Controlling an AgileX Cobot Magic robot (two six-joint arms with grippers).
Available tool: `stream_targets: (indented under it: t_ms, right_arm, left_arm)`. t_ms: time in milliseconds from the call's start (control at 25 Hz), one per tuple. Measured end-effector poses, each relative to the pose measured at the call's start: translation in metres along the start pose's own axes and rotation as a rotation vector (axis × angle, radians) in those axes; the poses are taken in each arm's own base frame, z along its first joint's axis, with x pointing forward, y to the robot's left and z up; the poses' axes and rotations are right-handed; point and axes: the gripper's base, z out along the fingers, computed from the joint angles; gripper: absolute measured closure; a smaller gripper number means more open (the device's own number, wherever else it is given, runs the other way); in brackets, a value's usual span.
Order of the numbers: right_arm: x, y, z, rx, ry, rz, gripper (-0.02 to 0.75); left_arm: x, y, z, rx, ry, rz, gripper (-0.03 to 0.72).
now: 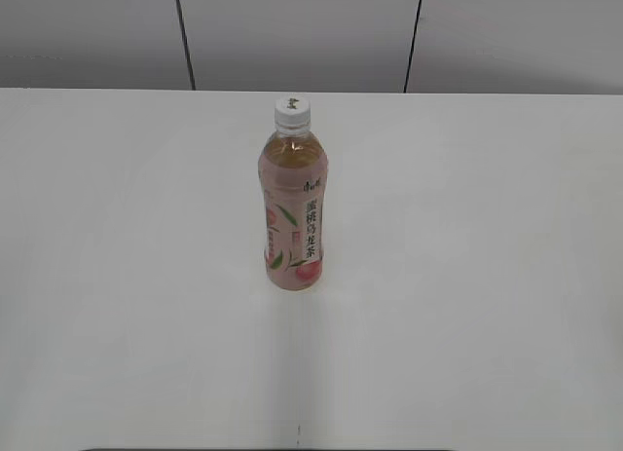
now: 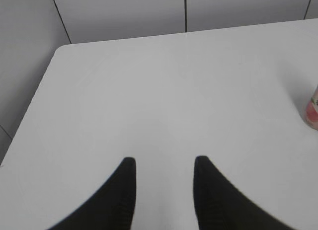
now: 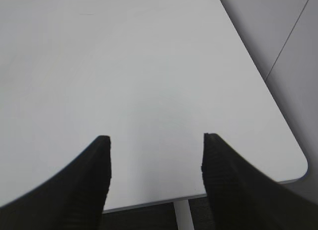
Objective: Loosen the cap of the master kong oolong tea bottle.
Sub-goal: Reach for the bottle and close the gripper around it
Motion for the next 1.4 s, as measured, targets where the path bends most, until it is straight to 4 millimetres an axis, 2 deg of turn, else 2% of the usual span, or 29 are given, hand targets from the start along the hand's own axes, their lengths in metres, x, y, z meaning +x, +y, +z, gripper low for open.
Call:
stream_targets:
  t_ms: [1400]
  right_arm:
    - [-0.0001, 0.0000, 0.0000, 0.000, -0.001, 0.000, 0.297]
  left_arm:
    - [-0.0026, -0.0031, 0.0029, 0.036, 0.010, -0.023, 0.446]
